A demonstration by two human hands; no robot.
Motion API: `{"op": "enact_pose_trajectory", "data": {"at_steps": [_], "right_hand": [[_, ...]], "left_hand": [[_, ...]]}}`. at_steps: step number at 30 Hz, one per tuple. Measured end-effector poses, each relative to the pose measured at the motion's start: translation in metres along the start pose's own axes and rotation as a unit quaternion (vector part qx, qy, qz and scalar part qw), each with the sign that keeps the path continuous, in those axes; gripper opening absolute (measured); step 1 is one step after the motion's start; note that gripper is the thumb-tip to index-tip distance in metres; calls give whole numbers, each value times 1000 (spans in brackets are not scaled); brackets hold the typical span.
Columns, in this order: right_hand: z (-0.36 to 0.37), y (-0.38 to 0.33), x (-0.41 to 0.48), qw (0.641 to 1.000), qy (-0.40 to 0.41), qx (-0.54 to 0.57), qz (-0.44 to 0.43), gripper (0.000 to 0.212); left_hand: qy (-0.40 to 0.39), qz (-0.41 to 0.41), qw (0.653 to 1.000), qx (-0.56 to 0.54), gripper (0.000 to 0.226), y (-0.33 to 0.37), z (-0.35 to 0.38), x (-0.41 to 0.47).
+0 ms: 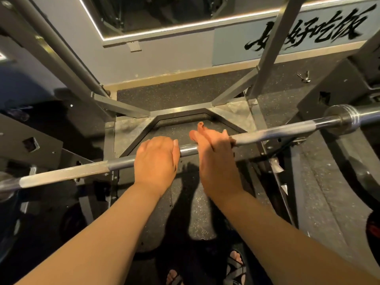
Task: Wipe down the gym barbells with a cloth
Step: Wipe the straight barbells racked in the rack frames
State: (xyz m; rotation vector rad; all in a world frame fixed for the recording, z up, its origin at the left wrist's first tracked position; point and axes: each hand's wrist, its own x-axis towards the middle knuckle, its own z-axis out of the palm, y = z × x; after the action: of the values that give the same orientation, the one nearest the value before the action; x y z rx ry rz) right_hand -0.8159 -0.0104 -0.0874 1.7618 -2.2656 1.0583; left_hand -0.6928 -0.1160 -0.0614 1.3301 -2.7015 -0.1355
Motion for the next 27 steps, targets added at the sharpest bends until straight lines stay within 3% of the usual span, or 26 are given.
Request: {"op": "enact_pose_trajectory", "data": {"at_steps": [3,7,9,13,15,17,18,20,23,27], "right_hand": [[-22,28,12,999,-41,-33,2,37],[-32,41,14,983,53,-59,167,38],[-15,16,16,975,71,-56,204,37],[12,-41,20,992,1,-46,118,35],[10,-40,24,997,-50,-41,48,42],[-2,-18,28,997,-44,-57,-12,38],[-8,-3,29,997,-19,-73,-11,38],[-17,18,30,993,46,-74,85,33],[6,-3,27,976,99,-55,186,35],[47,-73,24,993,33,-50,99,37]], "left_hand": [[-18,3,1000,-11,24,-2,2,6],[-9,-11,1000,-16,32,-12,-3,3],[1,-49,999,22,34,-27,-2,-2],[22,-77,997,0,31,-43,0,-4],[27,-77,997,5,28,-42,2,1],[24,-69,997,-3,26,-43,2,3],[22,-59,998,-8,25,-46,2,2],[26,-56,998,-5,26,-57,0,-3],[31,-89,995,45,28,-80,-2,-13],[37,-97,994,27,25,-85,-2,-13]]}}
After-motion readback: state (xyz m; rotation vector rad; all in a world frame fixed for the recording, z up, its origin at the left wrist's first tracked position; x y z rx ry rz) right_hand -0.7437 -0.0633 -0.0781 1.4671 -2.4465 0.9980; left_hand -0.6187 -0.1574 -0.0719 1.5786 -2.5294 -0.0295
